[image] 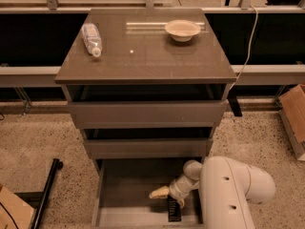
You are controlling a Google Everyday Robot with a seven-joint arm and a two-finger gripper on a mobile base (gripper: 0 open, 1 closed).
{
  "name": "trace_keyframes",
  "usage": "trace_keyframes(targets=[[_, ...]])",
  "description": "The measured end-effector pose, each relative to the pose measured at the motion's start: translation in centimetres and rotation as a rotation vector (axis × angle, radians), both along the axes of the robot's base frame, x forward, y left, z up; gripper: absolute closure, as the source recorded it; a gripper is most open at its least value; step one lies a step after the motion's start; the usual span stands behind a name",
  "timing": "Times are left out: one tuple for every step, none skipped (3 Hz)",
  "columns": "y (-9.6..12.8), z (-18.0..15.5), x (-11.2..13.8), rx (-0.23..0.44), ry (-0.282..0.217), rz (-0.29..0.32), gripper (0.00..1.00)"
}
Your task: Pick rxbar chocolate from bottom drawer and place on counter
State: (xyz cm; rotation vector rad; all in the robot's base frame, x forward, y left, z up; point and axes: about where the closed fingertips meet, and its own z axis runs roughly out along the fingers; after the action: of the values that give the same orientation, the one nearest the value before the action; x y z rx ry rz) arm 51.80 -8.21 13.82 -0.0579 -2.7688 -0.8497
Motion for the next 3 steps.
trace_keyframes(targets=[[0.0,-0.3,-0.2,-0.002,0.016,-0.001,0.19],[0.0,-0.1,-0.2,-0.002,0.016,-0.001,0.42],[-0.6,-1.8,-0.4,-0.008,0.059,-0.026,0.66]])
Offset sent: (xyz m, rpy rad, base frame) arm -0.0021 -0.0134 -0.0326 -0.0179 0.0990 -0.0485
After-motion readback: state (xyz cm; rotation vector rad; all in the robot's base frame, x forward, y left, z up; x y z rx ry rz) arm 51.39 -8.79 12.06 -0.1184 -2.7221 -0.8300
